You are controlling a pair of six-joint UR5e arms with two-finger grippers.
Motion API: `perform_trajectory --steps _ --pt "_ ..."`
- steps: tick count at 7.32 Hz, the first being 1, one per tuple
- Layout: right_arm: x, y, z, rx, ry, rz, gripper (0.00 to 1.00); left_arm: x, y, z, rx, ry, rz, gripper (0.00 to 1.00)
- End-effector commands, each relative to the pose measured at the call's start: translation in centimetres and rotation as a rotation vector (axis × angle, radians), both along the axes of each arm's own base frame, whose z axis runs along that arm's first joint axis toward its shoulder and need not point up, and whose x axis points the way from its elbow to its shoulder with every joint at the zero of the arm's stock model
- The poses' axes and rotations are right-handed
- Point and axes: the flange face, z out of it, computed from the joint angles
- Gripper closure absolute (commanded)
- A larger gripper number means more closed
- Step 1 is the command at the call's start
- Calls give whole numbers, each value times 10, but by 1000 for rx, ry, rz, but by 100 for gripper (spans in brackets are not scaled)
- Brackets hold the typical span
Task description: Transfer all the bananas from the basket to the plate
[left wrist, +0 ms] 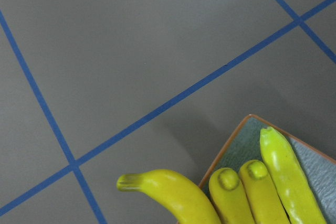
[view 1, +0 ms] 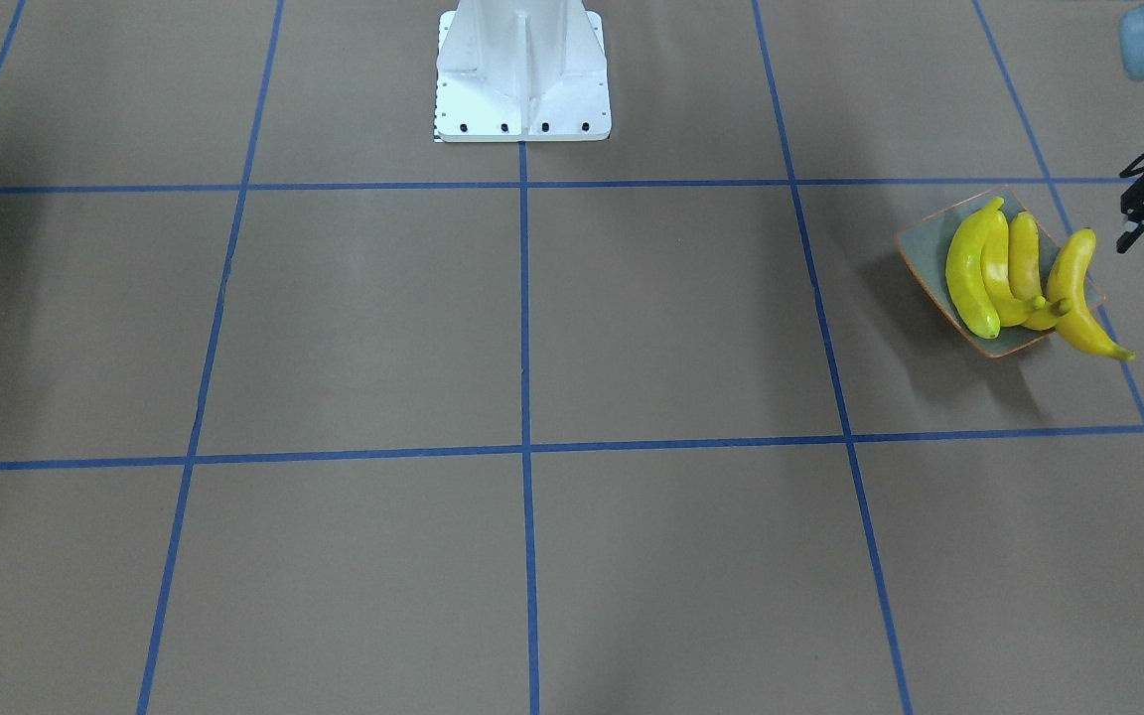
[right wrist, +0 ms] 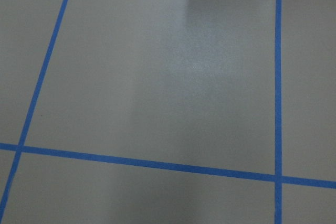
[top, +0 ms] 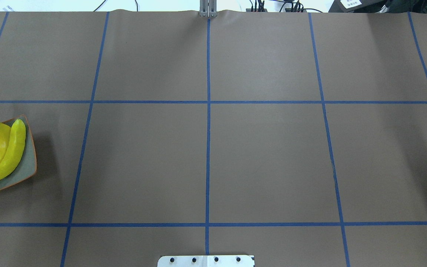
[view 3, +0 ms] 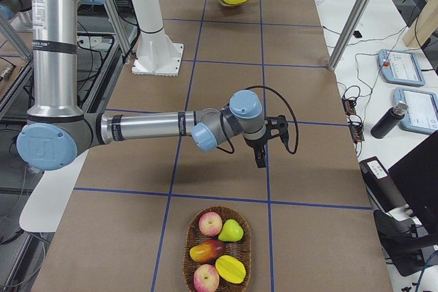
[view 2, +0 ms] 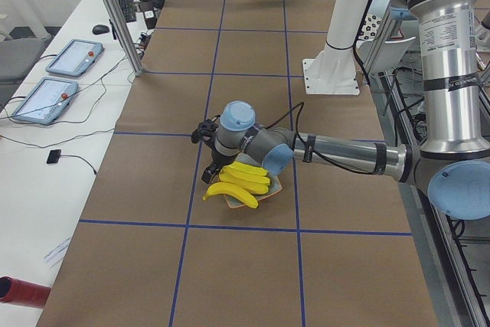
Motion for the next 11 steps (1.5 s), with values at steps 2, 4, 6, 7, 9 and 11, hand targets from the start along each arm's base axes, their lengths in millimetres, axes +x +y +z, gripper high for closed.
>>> perform_trajectory --steps 2,4,6,7,9,11 --pt "17 21 28 -98 73 -128 0 -75 -5 17 -164 -35 14 0" --pt "38 44 17 -192 86 -147 0 -85 12 60 -240 -48 -3 0" --pt "52 56 15 -196 84 -119 0 -85 22 78 -297 -43 -9 0" --pt "52 57 17 -192 85 -127 0 -85 23 80 -329 -37 -37 0" --pt "53 68 28 -211 90 -128 0 -84 22 79 -419 -20 -126 0" --pt "54 69 31 -211 92 -133 0 -84 19 76 -522 3 -233 0"
